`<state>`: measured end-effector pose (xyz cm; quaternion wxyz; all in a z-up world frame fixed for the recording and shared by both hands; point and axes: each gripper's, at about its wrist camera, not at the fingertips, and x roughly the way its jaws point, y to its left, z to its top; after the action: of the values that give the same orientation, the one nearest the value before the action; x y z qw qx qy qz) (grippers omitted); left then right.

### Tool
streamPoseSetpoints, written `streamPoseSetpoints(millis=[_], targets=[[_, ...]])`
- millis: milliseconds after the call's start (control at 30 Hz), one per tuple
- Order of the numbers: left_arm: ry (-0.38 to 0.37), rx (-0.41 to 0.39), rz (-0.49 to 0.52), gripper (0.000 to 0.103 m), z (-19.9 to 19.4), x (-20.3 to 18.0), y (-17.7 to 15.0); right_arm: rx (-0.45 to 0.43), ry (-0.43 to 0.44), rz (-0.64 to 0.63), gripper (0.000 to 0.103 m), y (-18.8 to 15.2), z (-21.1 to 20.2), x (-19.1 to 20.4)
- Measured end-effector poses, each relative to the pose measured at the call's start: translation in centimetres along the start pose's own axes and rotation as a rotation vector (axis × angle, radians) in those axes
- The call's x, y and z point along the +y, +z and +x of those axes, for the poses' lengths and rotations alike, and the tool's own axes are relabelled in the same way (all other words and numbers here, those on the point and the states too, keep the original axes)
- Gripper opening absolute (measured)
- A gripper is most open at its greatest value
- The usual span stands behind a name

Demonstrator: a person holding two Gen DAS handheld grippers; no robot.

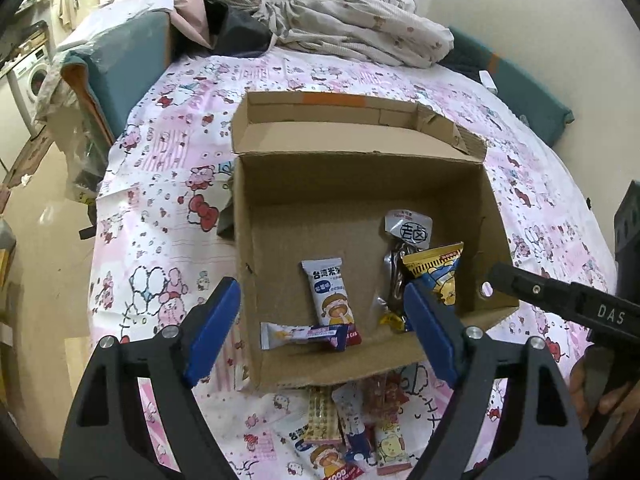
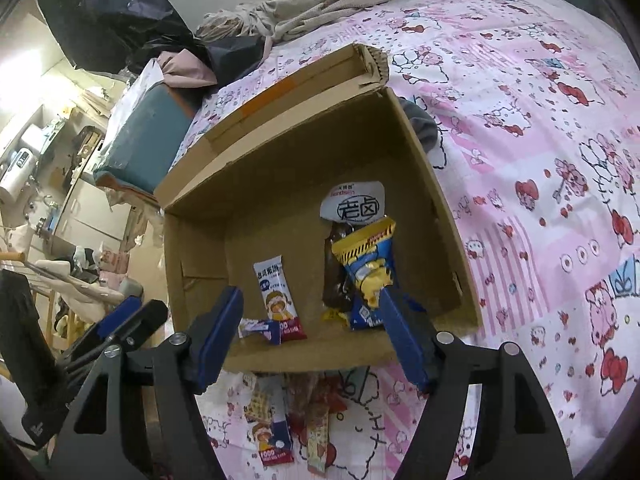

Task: Organize snacks

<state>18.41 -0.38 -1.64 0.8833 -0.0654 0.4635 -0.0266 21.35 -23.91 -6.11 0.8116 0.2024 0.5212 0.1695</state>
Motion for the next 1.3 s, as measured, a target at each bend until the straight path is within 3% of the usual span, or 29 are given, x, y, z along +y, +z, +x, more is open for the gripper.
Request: streamPoseSetpoints(millis=[200,600,733,900,1133,1300], targets=[[0.043,0.004,0.007,0.082,-1.0,0.9,-1.5,0.008,-0.012,0.009,0.074,-1.5,-1.1,-0.4],[0.049,0.064,-0.038,0.082,-1.8,2.1,-3.9,0.084,0.003,0.052,0.074,-6.3,-1.4,-0.2],[0.065,0.083,-0.047,0.081,-1.9,2.6,-5.0,0.068,-0.061,0.063,0.074,-7.8,-1.7,-0.3],[0.070,0.108,-0.092,0.081,-1.7,3.7,-5.7,0.083,-0.040,0.117,0.074,-9.3,-1.3,-1.4],[0.055,0.261,-0.177,0.081,1.4,4.7,-8.1,0.107,-0.058,0.147,0.074,-9.6,0.4,-2.4],[0.088,0.418,-0.227,0.081,4.3,4.1,-12.4,0.128,-0.062,0.157,0.074,-9.6,1.2,-2.6]])
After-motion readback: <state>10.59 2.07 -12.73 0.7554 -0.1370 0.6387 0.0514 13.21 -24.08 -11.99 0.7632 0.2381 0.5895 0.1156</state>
